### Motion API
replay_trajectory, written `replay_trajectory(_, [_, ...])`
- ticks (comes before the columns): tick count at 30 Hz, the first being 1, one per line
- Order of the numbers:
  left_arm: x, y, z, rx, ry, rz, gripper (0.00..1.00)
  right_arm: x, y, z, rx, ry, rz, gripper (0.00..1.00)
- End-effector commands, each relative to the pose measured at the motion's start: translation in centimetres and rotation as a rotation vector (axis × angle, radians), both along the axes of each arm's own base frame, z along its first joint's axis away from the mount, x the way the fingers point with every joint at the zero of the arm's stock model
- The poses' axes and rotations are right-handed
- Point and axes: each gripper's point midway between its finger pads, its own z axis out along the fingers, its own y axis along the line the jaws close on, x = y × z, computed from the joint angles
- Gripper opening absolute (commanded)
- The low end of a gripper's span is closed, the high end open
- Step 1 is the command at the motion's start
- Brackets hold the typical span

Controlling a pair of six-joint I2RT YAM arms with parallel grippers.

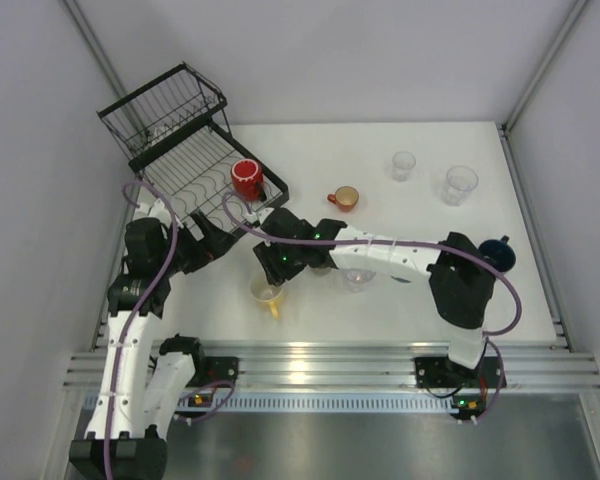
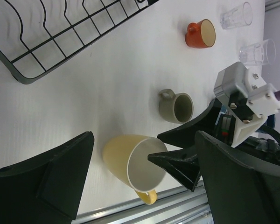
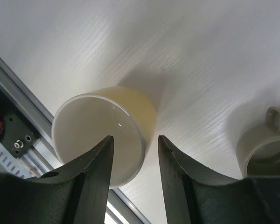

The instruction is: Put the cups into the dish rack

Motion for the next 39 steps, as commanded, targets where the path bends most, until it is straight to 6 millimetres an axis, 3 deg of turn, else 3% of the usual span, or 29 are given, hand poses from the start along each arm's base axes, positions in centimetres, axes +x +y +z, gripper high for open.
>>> replay_trajectory(1, [0.3, -0.3, 0.3, -0.008, -0.031, -0.017, 0.95, -0.1, 1.0, 0.5, -0.007, -0.019, 0.000, 0.44])
replay_trajectory(6, [0.3, 0.1, 0.6, 0.006, -0.051, 0.004, 0.94, -0.3, 0.8, -0.9, -0.044, 0.008, -0.016, 0.41])
replay_trajectory(9, [0.3, 0.0, 0.4, 0.006, -0.043, -0.002, 0.94, -0.4, 0.9, -0.8, -0.038, 0.006, -0.020, 0.33])
replay_trajectory(15, [0.6, -0.2, 0.7, 0.001, -0.038, -0.016, 0.93, 0.2, 1.7, 0.4, 0.002, -0.013, -0.033, 0.02])
replay_trajectory(19, [0.8, -0.8, 2.2, -0.023, -0.064, -0.048, 0.92, 0.9, 1.9, 1.4, 0.042, -0.014, -0.066, 0.00])
replay_trajectory(22, [0.7, -1.4, 3.5, -0.036, -0.094, -0.083, 0.92, 2.1, 1.7, 3.1, 0.090, -0.028, -0.101, 0.00])
replay_trajectory(27, [0.8, -2.3, 5.8, -0.063, -0.153, -0.144, 0.91, 4.7, 0.7, 8.2, 0.246, -0.040, -0.171, 0.00])
replay_trajectory(30, [0.9, -3.5, 7.8, -0.115, -0.205, -0.214, 0.91, 7.6, -1.7, 11.2, 0.340, -0.060, -0.251, 0.00])
replay_trajectory(34, [0.2, -5.3, 10.6, -0.207, -0.236, -0.327, 0.90, 9.8, -4.5, 13.7, 0.386, -0.097, -0.325, 0.00])
replay_trajectory(39, [-0.1, -5.8, 14.5, -0.241, -0.341, -0.352, 0.91, 12.0, -7.0, 19.2, 0.581, -0.151, -0.351, 0.00])
